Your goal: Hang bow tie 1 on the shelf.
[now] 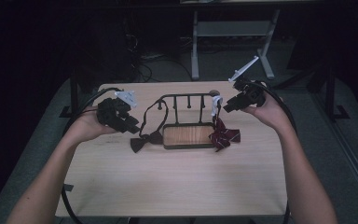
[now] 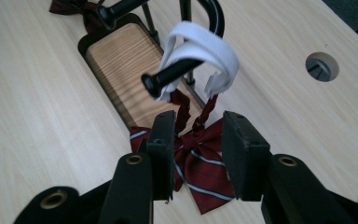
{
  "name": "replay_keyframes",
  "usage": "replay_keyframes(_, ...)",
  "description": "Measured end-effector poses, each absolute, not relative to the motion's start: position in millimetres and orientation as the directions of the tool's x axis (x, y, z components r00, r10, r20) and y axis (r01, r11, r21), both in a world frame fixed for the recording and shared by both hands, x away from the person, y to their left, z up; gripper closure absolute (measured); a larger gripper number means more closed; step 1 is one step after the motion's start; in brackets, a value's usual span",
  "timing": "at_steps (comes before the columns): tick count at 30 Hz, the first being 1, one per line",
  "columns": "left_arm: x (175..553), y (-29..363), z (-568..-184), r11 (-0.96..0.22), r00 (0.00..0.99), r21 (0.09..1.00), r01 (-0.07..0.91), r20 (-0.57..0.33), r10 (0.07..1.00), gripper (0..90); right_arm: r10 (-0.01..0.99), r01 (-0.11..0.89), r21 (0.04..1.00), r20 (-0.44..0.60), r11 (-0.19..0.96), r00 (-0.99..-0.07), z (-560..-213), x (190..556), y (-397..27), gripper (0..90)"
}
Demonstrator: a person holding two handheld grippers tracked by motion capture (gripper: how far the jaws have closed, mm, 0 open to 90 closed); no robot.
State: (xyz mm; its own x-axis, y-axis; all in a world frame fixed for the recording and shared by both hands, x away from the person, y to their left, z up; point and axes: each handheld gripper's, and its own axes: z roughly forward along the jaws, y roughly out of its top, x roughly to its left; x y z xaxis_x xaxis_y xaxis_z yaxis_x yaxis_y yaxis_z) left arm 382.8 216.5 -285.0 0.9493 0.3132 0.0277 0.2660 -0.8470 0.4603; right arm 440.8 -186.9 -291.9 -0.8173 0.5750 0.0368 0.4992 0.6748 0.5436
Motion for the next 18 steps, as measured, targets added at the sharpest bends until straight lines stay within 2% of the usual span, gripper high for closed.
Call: replay_keyframes(18,364.1,218.4,-302.0,-0.846,0.951,0.465,0.260,0.029,0.308,59.8,0.588,0.543,0.580,0.131,0.608,-0.798,-324.5,401.1,-231.4,55.3)
